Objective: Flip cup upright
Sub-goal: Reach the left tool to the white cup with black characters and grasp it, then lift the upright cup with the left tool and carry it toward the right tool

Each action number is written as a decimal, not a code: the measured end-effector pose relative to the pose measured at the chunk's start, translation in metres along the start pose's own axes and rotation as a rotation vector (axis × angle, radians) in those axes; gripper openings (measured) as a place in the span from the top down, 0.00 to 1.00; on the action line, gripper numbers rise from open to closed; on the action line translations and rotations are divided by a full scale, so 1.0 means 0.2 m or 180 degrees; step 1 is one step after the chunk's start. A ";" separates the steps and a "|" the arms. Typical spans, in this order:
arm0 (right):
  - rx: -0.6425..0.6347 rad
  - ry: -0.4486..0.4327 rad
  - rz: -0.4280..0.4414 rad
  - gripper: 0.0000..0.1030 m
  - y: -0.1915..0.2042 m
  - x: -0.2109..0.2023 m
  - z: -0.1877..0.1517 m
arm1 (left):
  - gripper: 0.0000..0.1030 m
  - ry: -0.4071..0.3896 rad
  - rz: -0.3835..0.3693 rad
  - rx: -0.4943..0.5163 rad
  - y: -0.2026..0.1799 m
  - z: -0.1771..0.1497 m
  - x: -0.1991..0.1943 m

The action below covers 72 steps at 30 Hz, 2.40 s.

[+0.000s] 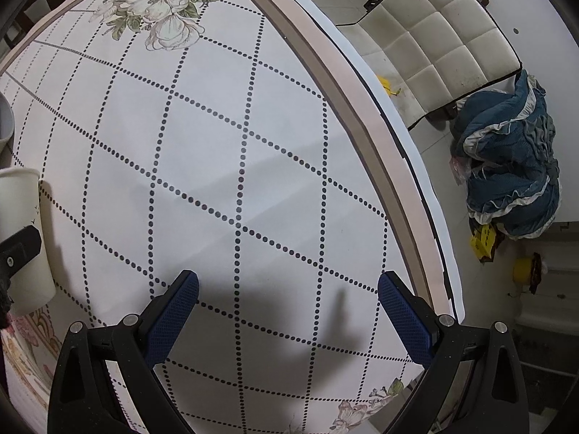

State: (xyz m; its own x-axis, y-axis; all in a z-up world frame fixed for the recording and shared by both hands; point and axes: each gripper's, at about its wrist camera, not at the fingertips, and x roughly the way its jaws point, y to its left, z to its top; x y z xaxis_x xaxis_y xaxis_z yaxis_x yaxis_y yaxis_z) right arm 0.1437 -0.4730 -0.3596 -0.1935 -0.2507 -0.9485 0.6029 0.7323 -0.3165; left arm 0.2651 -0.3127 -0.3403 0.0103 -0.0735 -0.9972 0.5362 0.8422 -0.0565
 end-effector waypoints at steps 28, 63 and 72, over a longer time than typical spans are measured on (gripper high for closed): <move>-0.1106 -0.0169 0.0590 0.02 0.58 -0.41 -0.89 | 0.42 0.0064 0.0315 -0.1480 0.69 -1.23 -0.39; -0.1098 -0.0017 0.0364 0.02 0.70 -0.36 -1.10 | 0.06 0.0288 -0.0023 -0.1528 0.74 -1.45 -0.02; -0.1114 -0.0065 0.0420 0.02 0.73 -0.43 -1.07 | 0.06 -0.0014 0.0062 -0.1683 0.89 -1.54 -0.27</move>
State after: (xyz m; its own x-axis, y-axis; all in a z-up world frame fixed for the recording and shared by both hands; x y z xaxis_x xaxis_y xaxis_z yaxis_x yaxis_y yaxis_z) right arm 0.0835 -0.2084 -0.3260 -0.1141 -0.1499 -0.9821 0.3197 0.9304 -0.1791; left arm 0.1000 0.0065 -0.3120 0.0203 -0.0564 -0.9982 0.0368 0.9978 -0.0556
